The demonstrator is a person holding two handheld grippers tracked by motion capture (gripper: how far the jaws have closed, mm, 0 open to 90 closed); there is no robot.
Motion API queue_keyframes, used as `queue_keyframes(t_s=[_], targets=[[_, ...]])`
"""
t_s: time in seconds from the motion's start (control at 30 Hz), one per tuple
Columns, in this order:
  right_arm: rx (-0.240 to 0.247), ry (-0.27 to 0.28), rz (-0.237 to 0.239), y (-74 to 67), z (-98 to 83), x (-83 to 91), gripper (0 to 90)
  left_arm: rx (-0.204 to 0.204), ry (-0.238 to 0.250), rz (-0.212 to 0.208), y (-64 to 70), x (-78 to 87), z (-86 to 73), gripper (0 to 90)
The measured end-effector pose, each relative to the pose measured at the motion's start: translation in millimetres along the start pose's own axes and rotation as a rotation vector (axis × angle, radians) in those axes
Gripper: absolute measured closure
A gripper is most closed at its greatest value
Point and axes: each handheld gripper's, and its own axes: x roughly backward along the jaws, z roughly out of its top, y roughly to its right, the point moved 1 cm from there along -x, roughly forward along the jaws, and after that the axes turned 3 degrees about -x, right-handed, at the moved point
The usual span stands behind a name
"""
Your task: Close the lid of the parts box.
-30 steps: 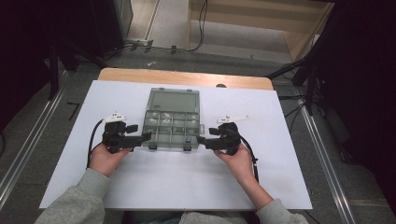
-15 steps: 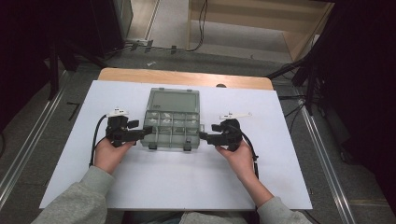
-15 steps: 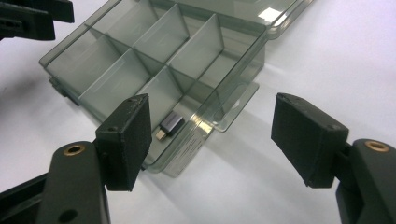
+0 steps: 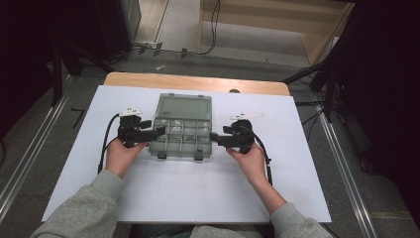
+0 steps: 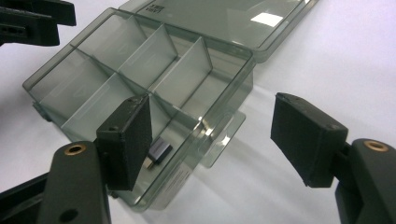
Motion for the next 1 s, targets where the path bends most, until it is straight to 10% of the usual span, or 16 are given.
queue_keyframes(t_s=[1.0], targets=[[-0.028, 0.001, -0.033, 8.5, 38.4, -31.8, 27.7, 0.012, 0.01, 0.046, -28.3, -31.5, 32.8, 28.5]])
